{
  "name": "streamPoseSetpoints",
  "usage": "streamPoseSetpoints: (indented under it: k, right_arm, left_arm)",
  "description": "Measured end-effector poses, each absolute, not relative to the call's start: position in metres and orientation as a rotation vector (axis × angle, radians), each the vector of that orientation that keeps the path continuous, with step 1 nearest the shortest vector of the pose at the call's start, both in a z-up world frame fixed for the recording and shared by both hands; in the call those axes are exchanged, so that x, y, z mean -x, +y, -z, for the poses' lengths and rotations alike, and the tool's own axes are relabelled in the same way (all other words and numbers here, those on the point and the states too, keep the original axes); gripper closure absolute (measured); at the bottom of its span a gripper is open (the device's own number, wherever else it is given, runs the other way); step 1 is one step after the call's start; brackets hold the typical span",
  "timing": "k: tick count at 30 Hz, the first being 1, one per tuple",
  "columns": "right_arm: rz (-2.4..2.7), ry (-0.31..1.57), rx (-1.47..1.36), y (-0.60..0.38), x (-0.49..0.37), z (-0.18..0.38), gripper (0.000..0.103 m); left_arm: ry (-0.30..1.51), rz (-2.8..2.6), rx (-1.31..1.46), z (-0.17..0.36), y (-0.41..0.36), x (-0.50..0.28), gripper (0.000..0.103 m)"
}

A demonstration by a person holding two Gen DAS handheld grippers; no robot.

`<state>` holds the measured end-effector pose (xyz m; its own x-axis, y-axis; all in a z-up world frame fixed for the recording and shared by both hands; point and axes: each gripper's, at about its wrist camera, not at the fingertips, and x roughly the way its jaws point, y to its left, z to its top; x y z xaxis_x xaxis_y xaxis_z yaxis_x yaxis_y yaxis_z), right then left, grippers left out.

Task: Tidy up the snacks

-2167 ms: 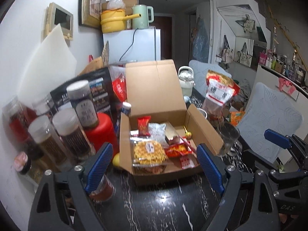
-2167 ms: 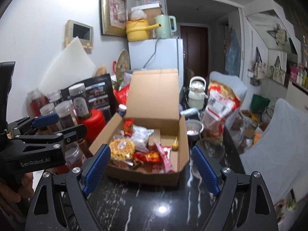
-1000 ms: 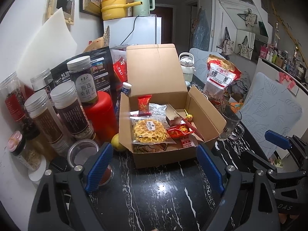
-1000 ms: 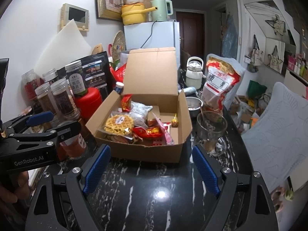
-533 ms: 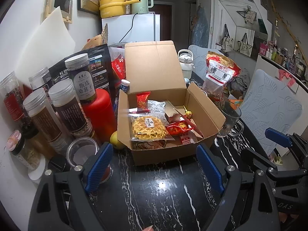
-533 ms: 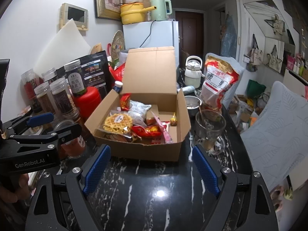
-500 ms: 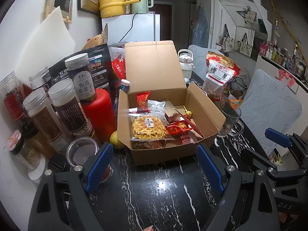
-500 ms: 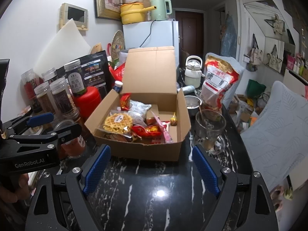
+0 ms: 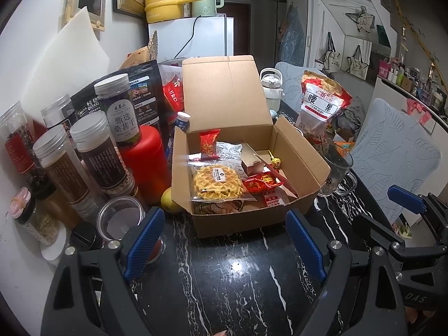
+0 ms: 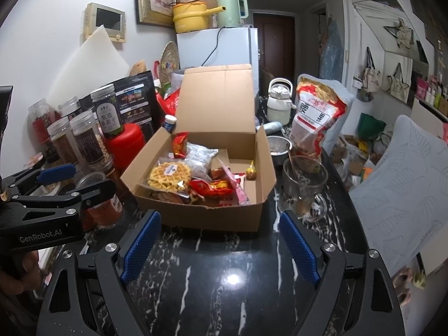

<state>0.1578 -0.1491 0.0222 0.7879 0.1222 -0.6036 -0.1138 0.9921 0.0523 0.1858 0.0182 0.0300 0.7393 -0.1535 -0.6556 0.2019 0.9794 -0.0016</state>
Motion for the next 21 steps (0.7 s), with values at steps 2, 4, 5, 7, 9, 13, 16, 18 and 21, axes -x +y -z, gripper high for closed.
streamPoseSetpoints:
  k: [2, 4, 5, 7, 9, 13, 16, 18, 21]
  right_arm:
    - [-0.127, 0.652, -0.014, -0.1488, -0.1578, -0.0222, 0.016]
    - [-0.127, 0.653, -0.013, -0.1485, -0.1578, -0.0222, 0.016]
    - [-0.127, 0.655, -0.012, -0.1489, -0.1579, -0.0219, 0.016]
    - [-0.128, 0.655, -0.011, -0.1487, -0.1585, -0.0216, 0.016]
    - [-0.128, 0.657, -0.010, -0.1494, -0.1588, -0.0210, 0.016]
    - [-0.129, 0.657, -0.009, -0.1495, -0.1600, -0.0203, 0.016]
    - [-0.128, 0.657, -0.008, -0.1488, -0.1598, -0.0206, 0.016]
    - [-0.129, 0.657, -0.009, -0.1489, -0.1599, -0.0206, 0.016]
    - [-0.128, 0.659, -0.008, -0.1492, -0.1604, -0.0201, 0.016]
  left_arm:
    - [0.714, 0.196, -0.071, -0.0298, 0.0182, -0.1859, 0.014]
    - [0.715, 0.198, -0.074, -0.0291, 0.0181, -0.1859, 0.014]
    - [0.716, 0.199, -0.075, -0.0288, 0.0178, -0.1857, 0.014]
    - [0.718, 0.200, -0.079, -0.0284, 0.0177, -0.1858, 0.014]
    - [0.719, 0.204, -0.081, -0.0286, 0.0177, -0.1859, 0.014]
    - [0.718, 0.207, -0.085, -0.0290, 0.0169, -0.1855, 0.014]
    - [0.718, 0.209, -0.086, -0.0291, 0.0164, -0.1852, 0.014]
    - [0.719, 0.209, -0.087, -0.0292, 0.0163, -0.1850, 0.014]
    - [0.718, 0.208, -0.087, -0.0294, 0.0162, -0.1848, 0.014]
